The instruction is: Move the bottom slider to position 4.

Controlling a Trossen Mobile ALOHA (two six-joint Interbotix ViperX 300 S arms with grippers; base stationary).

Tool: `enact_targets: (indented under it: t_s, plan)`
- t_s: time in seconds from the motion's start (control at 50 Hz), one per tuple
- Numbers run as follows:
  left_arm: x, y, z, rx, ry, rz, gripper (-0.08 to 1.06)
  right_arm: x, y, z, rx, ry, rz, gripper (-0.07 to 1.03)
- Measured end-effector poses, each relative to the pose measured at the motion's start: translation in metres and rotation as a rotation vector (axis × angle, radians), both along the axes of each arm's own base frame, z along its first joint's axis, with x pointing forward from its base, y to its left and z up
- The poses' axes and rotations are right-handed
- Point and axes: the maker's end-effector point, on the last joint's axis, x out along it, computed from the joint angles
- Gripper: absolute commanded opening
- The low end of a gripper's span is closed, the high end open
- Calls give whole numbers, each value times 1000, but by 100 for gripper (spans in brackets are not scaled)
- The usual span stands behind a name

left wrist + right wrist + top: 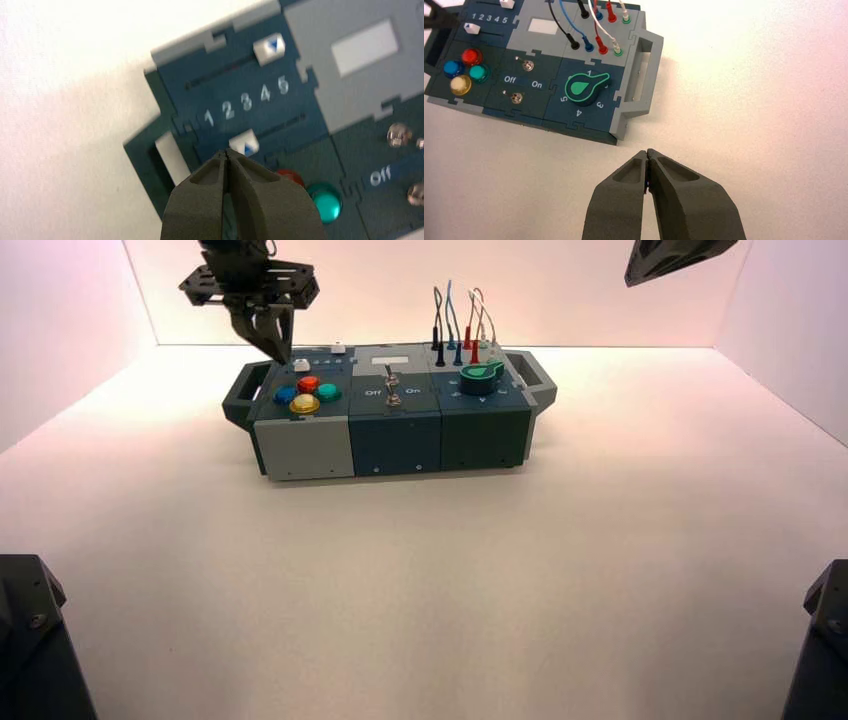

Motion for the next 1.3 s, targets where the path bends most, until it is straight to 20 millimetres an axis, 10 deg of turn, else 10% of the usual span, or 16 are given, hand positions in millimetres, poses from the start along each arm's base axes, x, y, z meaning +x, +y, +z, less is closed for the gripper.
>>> enact_targets:
  t_s: [1.3]
  plan:
    - [9, -21, -11, 11, 32, -59, -3, -1, -2, 1, -1, -7, -2, -2]
